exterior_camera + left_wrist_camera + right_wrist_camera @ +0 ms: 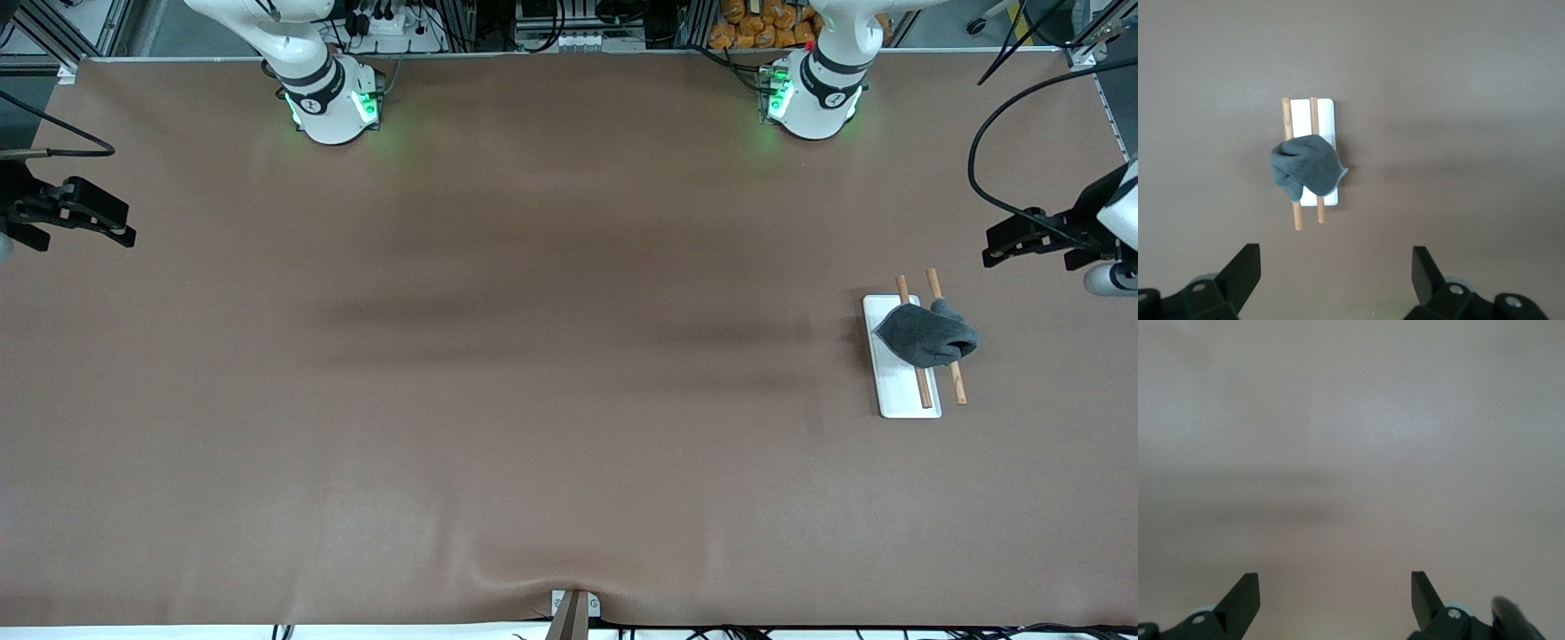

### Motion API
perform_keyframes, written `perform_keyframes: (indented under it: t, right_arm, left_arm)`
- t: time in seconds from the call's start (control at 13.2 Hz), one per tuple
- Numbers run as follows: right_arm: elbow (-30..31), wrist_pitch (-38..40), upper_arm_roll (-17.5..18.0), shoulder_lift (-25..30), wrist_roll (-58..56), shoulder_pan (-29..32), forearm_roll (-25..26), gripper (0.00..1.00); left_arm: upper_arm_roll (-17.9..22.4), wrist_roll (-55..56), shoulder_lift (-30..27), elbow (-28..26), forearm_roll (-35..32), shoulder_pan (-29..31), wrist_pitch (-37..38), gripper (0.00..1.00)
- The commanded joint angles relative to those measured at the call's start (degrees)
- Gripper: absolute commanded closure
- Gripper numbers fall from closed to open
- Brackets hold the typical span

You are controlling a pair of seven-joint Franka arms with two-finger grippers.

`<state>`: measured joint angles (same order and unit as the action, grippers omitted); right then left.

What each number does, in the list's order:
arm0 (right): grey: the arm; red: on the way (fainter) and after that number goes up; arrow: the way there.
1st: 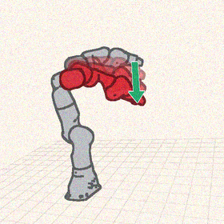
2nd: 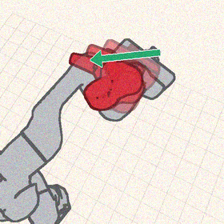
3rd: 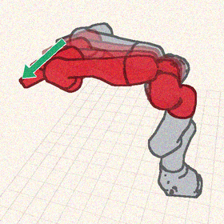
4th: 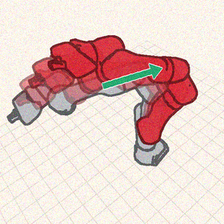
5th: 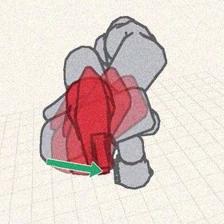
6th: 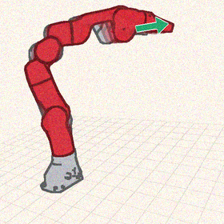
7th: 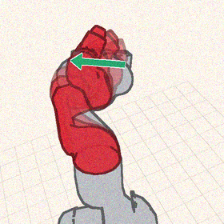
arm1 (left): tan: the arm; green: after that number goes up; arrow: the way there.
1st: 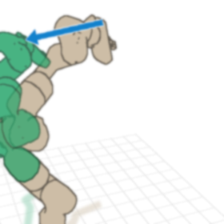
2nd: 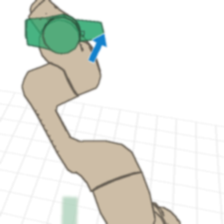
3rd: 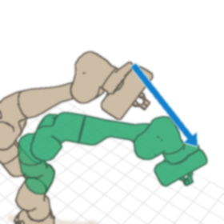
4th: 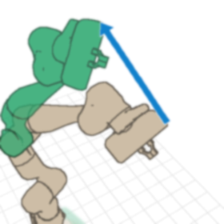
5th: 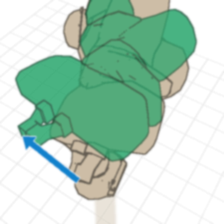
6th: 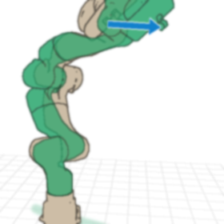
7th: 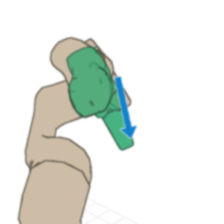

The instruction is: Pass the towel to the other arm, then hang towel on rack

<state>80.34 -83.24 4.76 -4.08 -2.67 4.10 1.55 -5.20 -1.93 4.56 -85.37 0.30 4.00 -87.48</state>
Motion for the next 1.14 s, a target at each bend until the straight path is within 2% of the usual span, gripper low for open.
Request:
perform_keyframes:
  t: [0.0, 0.3, 1.06]
  right_arm:
    - [-0.4, 0.4, 0.4, 0.0, 0.6, 0.6, -0.6, 0.00]
    - [-0.3, 0.4, 0.4, 0.0, 0.6, 0.6, -0.6, 0.00]
    - [-0.3, 0.4, 0.4, -0.1, 0.6, 0.6, -0.6, 0.00]
  left_arm:
    - [1.0, 0.8, -4.4, -3.7, 2.3, -0.7, 0.4, 0.00]
    - [0.7, 5.0, -7.7, -6.9, 2.4, -1.4, 0.5, 0.00]
    - [0.2, 9.4, -9.0, -6.0, 0.9, -2.8, 3.5, 0.00]
